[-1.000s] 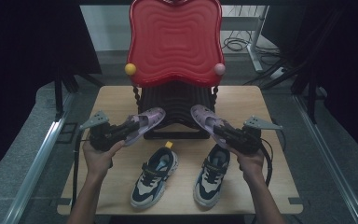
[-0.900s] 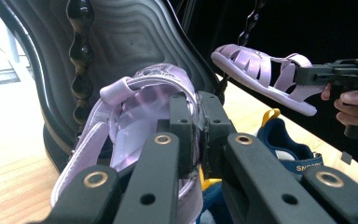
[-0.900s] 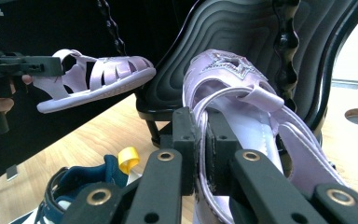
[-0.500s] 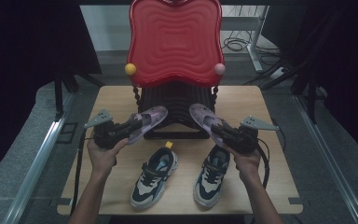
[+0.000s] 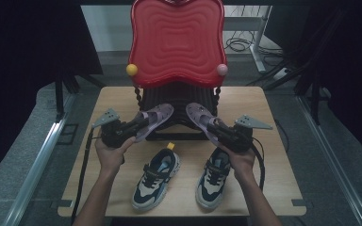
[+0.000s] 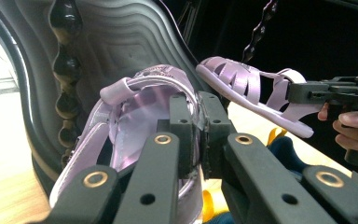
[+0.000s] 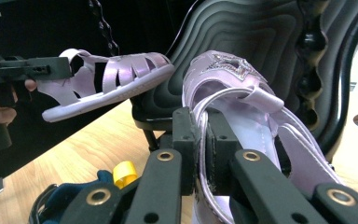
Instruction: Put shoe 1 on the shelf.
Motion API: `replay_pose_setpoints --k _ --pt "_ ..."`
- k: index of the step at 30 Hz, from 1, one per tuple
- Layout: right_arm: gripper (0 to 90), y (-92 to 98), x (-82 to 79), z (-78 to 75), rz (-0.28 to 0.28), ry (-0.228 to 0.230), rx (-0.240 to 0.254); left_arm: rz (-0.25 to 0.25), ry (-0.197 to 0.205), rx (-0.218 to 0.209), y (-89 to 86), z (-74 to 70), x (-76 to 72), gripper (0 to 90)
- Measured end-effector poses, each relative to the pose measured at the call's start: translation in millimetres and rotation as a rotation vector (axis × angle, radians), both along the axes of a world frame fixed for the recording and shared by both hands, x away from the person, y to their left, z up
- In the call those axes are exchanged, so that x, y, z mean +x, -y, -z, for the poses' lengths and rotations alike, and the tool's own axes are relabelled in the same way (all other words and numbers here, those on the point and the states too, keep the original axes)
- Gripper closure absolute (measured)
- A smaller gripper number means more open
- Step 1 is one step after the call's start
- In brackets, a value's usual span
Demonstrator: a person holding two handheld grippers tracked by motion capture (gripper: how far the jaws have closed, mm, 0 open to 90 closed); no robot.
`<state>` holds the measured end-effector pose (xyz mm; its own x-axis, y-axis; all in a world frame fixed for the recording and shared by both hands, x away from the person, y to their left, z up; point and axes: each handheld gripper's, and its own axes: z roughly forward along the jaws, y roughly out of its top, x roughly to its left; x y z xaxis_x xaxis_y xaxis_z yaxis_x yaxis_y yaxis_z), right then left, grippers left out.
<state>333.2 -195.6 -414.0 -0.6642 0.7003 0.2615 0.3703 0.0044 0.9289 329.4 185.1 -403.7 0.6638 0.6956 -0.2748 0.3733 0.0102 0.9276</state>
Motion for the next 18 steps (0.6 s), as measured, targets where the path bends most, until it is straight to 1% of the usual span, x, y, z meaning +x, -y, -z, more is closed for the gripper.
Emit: replay_pose_setpoints --k 8,9,11,14,18 --pt "83.8 -7.9 5.1 -2.5 0.002 0.002 0.001 0.004 0.010 -0.007 8.7 3.0 3.1 85.9" --pt "83.8 -8.7 6.2 -2.5 0.005 0.007 0.000 0.004 0.011 -0.004 9.6 2.9 3.6 85.9" --pt "83.8 -9.8 7.1 -2.7 0.006 -0.001 0.004 0.002 0.020 0.010 13.3 2.0 4.5 85.9" --pt "83.8 -11.2 9.1 -2.0 0.008 -0.002 0.007 0.013 0.037 0.025 19.0 0.4 7.7 85.9" --pt "83.8 -12.9 12.2 -3.0 0.012 -0.002 0.019 0.015 0.044 0.038 24.1 -1.2 12.7 85.7"
